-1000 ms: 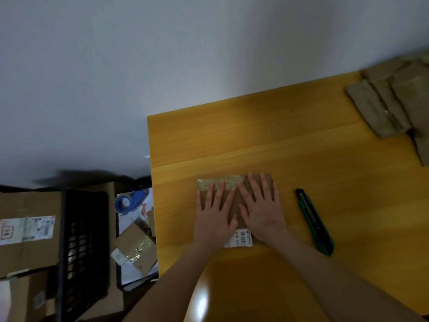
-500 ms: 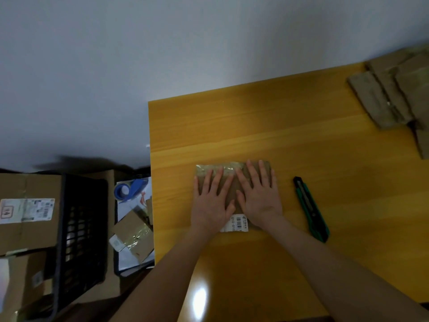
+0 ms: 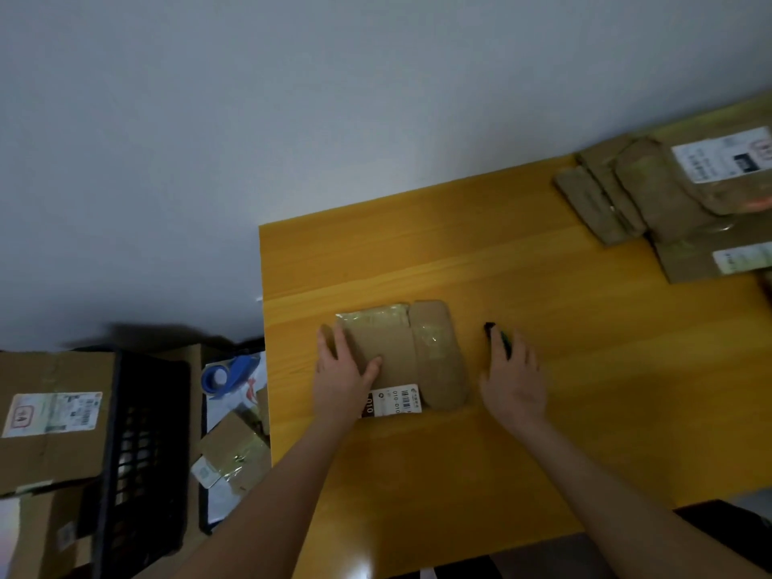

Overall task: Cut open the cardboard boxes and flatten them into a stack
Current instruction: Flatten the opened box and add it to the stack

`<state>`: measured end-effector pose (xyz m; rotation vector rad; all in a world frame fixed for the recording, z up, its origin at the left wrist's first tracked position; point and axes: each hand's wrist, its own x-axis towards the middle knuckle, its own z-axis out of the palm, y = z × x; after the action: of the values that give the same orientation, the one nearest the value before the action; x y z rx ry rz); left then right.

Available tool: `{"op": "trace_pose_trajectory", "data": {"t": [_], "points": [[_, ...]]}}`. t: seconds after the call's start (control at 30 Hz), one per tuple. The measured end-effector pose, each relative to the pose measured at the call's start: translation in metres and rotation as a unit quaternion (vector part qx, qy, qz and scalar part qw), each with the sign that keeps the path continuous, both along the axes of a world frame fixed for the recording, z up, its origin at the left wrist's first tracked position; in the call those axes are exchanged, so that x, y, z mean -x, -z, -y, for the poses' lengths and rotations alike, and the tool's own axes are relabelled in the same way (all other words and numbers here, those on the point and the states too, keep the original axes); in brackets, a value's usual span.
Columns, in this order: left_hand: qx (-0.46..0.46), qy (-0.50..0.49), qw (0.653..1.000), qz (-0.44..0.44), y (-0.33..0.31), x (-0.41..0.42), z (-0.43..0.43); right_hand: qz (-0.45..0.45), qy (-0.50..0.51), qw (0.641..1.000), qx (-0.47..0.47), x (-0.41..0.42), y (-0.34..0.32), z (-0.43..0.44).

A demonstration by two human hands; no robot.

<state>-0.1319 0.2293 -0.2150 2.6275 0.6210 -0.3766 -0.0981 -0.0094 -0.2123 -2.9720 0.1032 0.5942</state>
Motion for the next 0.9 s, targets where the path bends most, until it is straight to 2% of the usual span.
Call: {"op": "trace_pose_trajectory", "data": {"t": [0.1, 0.23, 0.33, 0.43, 0.5, 0.63, 0.7, 0.8, 0.9], "points": [[0.034, -0.012, 0.999, -0.004, -0.01, 0.0, 0.006, -0.021, 0.011, 1.0, 0.018, 0.024, -0.004, -0.001], [0.058, -0.012, 0.998, -0.022, -0.016, 0.002, 0.013, -0.029, 0.017, 0.999, -0.024, 0.05, -0.009, -0.021], [0.124, -0.109, 0.986, 0.003, -0.023, -0.008, 0.013, -0.005, 0.018, 0.998, -0.062, 0.03, -0.02, -0.032], [0.233, -0.232, 0.944, 0.025, -0.032, -0.02, 0.007, -0.039, -0.069, 0.995, -0.059, 0.01, -0.029, -0.042], [0.26, -0.253, 0.931, 0.039, -0.041, -0.028, 0.003, -0.053, -0.085, 0.993, -0.057, 0.003, -0.032, -0.047], [0.301, -0.25, 0.91, 0.137, -0.076, -0.058, -0.005, -0.028, -0.023, 0.993, -0.114, -0.011, -0.048, -0.053], [0.325, -0.23, 0.9, 0.179, -0.094, -0.077, -0.003, -0.006, 0.048, 0.983, -0.179, -0.021, -0.065, -0.049], [0.376, -0.206, 0.885, 0.183, -0.115, -0.098, 0.019, 0.038, 0.186, 0.939, -0.287, -0.035, -0.095, -0.028], [0.416, -0.169, 0.876, 0.175, -0.129, -0.106, 0.061, 0.069, 0.264, 0.887, -0.373, -0.046, -0.118, 0.01]]}}
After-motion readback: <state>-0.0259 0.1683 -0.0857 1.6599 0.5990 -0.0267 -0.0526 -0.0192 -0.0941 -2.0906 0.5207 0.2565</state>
